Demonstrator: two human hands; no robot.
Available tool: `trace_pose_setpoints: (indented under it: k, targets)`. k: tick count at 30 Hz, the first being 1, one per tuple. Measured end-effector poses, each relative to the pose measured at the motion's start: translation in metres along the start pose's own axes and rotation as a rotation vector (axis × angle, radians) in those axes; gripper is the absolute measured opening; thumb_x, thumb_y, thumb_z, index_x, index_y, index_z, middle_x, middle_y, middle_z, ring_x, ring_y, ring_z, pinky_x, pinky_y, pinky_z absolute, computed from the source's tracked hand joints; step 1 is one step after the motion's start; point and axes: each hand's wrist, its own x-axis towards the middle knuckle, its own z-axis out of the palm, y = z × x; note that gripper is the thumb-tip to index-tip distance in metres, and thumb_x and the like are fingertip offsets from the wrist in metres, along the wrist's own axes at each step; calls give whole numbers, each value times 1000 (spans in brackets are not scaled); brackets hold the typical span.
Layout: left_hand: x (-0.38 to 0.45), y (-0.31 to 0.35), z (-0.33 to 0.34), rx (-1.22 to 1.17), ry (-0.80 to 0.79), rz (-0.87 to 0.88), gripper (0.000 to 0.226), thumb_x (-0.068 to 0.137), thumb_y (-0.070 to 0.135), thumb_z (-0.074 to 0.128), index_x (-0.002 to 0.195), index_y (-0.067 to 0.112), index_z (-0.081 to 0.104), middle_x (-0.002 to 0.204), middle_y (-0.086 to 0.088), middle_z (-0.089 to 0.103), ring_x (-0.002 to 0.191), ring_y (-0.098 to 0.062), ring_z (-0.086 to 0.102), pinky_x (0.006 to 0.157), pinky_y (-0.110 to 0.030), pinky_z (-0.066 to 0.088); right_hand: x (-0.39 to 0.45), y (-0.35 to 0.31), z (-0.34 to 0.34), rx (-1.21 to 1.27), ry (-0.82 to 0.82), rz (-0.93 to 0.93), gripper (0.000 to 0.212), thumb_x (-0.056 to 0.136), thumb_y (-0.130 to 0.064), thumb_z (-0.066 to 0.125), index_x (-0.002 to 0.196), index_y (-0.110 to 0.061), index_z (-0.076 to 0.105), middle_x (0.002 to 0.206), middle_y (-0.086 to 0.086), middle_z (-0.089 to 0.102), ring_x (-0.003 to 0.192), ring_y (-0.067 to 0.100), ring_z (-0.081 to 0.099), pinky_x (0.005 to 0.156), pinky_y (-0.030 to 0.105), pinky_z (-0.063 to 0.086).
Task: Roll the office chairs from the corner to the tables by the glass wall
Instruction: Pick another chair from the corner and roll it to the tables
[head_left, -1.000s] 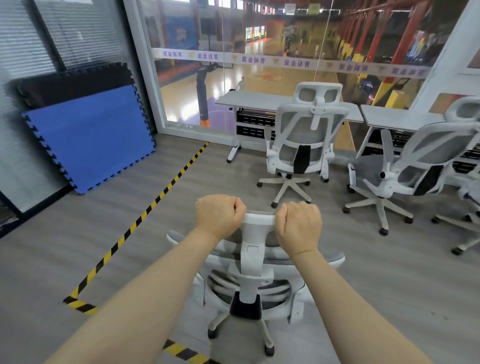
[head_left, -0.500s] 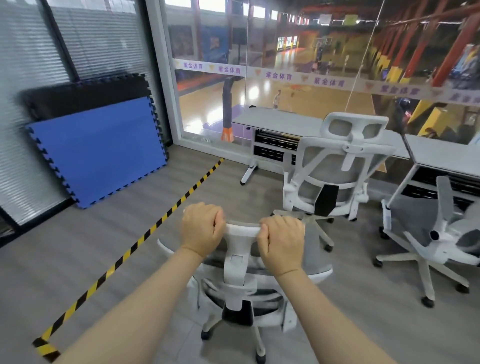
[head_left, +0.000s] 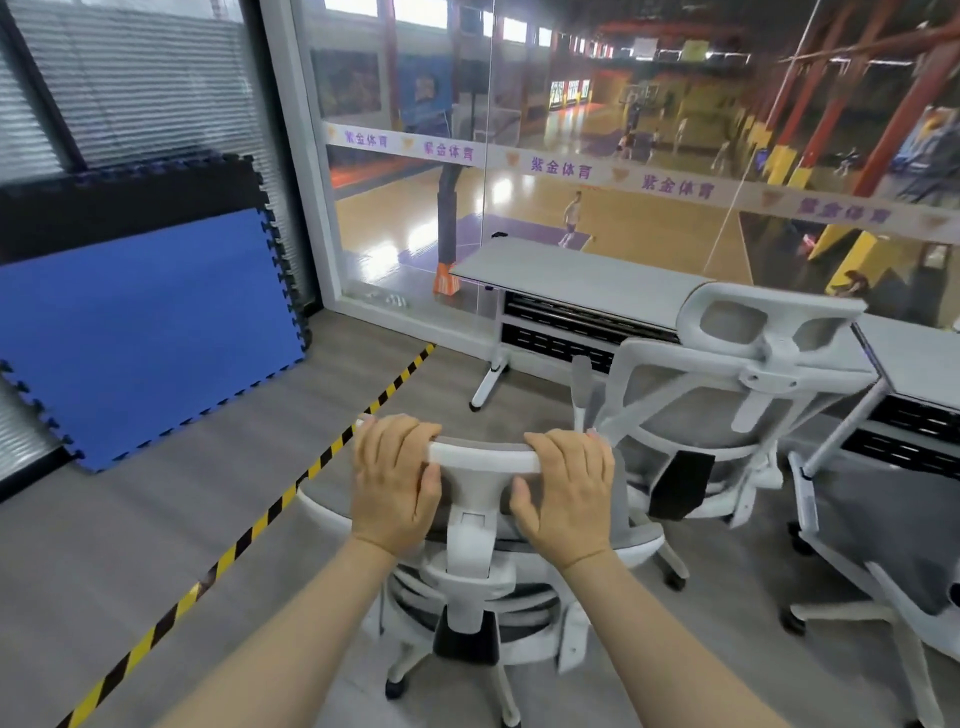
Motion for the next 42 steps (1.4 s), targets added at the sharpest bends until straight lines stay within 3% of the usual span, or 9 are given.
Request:
trace_pose_setpoints:
  k: [9, 18, 22, 29, 35, 42]
  targets:
    - [129, -66, 100, 1, -127, -25, 36, 91, 28, 34, 119, 16, 53, 117, -1, 53, 115, -25, 47, 116, -42, 20, 123, 80, 114, -8, -62, 50, 41, 77, -37, 51, 109, -12, 59, 104, 7, 57, 103, 26, 46, 117, 33, 12]
    - [234, -142, 195, 59, -131, -56, 38, 89, 27, 35, 119, 14, 54, 117, -5, 54, 115, -26, 48, 119, -37, 12, 226, 140, 227, 38, -74, 46, 41, 77, -37, 52, 109, -13, 61, 103, 8, 58, 102, 29, 50, 115, 37, 17]
    - [280, -173, 238, 81, -113, -73, 38, 88, 27, 35, 118, 14, 55, 117, -5, 55, 115, -27, 48, 118, -42, 17, 270, 168, 275, 55, -88, 32, 42, 78, -38, 52, 108, -12, 64, 104, 7, 59, 102, 25, 50, 106, 45, 30]
    - [342, -216, 292, 100, -136, -103, 40, 88, 26, 34, 121, 13, 53, 119, -7, 54, 121, -28, 47, 117, -52, 22, 327, 206, 337, 99, -119, -13, 41, 82, -36, 52, 115, -14, 63, 108, 4, 59, 105, 23, 50, 112, 37, 22]
    - [378, -228, 319, 33, -161, -206, 44, 92, 25, 36, 134, 17, 45, 139, -1, 44, 141, -21, 31, 120, -44, 19, 364, 222, 369, 142, -107, -22, 45, 78, -23, 58, 121, -14, 60, 112, 3, 58, 108, 22, 50, 115, 37, 23]
    - [390, -240, 327, 19, -261, -273, 67, 90, 15, 52, 152, 21, 26, 161, 7, 17, 150, -11, 6, 121, -33, 15, 386, 233, 375, 211, -218, -28, 58, 73, -11, 63, 130, -13, 55, 123, 1, 57, 116, 19, 50, 119, 37, 17]
